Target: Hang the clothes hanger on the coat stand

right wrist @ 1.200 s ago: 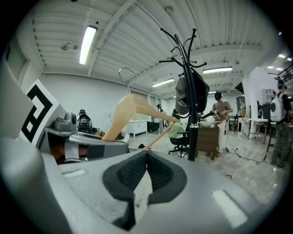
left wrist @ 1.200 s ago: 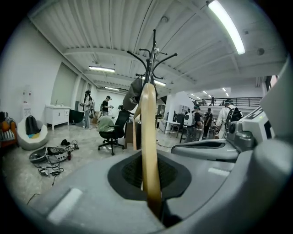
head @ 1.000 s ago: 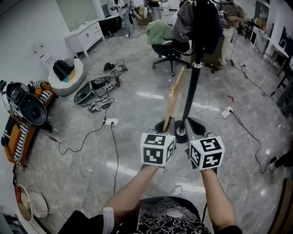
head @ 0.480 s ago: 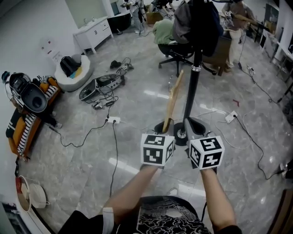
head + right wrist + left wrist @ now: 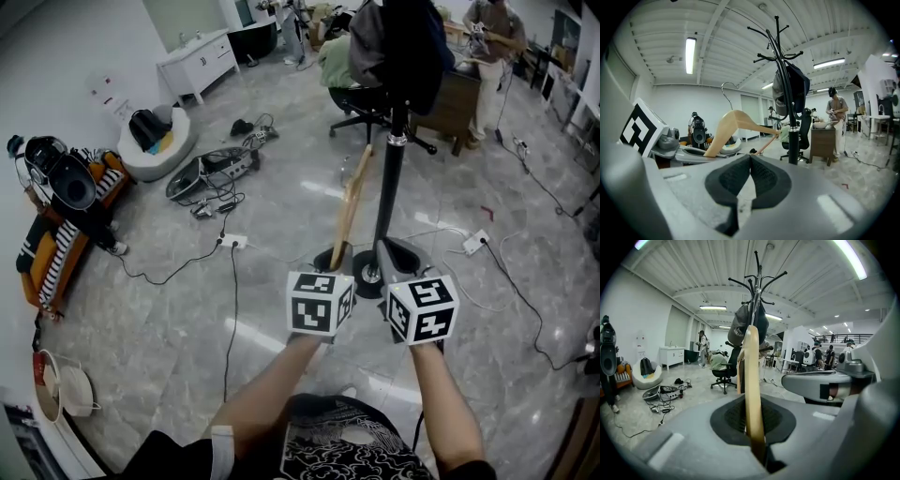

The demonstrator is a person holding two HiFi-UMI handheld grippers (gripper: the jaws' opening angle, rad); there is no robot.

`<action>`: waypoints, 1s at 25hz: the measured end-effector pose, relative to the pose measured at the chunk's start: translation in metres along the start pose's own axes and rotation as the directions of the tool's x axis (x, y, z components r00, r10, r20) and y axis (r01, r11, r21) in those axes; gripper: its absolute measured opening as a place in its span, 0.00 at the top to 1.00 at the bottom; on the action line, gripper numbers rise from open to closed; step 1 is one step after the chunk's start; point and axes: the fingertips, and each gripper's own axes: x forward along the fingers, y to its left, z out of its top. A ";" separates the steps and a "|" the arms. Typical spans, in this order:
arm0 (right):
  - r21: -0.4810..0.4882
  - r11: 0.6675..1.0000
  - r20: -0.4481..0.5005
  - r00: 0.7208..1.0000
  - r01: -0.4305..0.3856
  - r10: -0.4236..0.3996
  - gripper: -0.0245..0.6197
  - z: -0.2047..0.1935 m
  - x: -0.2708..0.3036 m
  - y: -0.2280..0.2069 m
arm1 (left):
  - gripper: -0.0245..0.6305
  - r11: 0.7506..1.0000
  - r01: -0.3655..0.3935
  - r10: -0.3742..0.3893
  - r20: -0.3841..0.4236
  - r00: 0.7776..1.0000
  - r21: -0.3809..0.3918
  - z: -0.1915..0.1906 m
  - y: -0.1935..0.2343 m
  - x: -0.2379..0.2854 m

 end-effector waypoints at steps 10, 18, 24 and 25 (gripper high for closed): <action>-0.010 1.000 -0.003 1.000 0.012 -0.012 0.96 0.008 0.023 -0.019 | 0.96 1.000 0.013 -0.013 -0.005 1.000 0.003 0.011 0.010 0.032; -0.002 0.999 -0.001 0.999 0.052 -0.052 0.96 0.021 0.051 -0.041 | 0.96 0.998 0.055 -0.055 -0.017 0.998 0.016 0.025 0.024 0.072; 0.017 0.997 0.001 0.998 0.070 -0.070 0.96 0.028 0.083 -0.049 | 0.96 0.997 0.075 -0.074 -0.045 0.996 0.026 0.031 0.049 0.100; 0.020 0.997 0.001 0.997 0.075 -0.075 0.96 0.030 0.088 -0.050 | 0.96 0.997 0.078 -0.076 -0.050 0.996 0.027 0.032 0.053 0.104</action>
